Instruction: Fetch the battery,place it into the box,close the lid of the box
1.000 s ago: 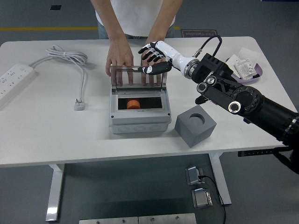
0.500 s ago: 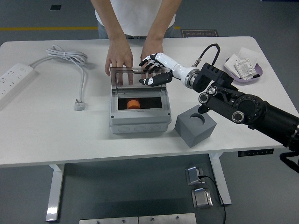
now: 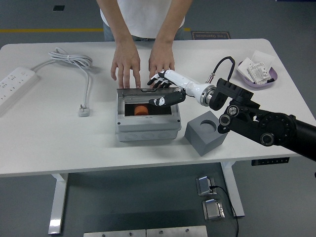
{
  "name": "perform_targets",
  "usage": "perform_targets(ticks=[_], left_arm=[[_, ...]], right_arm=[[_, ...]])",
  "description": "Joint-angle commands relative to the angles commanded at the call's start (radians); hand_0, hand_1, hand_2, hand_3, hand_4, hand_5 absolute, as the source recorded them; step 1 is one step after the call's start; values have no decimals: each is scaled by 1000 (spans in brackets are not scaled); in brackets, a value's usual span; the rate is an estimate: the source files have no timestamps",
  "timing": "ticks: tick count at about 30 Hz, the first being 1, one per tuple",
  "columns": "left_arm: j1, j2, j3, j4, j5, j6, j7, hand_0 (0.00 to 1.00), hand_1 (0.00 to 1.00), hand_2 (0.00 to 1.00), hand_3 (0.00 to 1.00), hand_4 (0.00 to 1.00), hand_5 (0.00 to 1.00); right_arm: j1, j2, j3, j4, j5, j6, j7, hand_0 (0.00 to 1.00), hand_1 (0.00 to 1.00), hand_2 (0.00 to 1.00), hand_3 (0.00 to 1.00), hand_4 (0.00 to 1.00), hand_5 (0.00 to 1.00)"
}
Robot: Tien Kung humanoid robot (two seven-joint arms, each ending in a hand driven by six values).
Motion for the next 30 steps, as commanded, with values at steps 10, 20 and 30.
perform_targets(ticks=[10, 20, 30], left_arm=[[3, -2, 44, 0, -46, 2, -10, 774, 784, 780, 948, 786, 938], [3, -8, 73, 0, -72, 3, -16, 772, 784, 780, 948, 786, 940], [10, -10, 10, 0, -16, 3, -4, 770, 784, 780, 948, 786, 942]], right_arm=[[-43, -53, 2, 122, -36, 1, -39, 624, 629, 686, 717, 823, 298], [-108, -71, 70, 118, -48, 2, -37, 605, 600, 682, 704, 821, 303], [-241, -218, 314, 272, -197, 83, -124, 612, 607, 681, 702, 821, 305]])
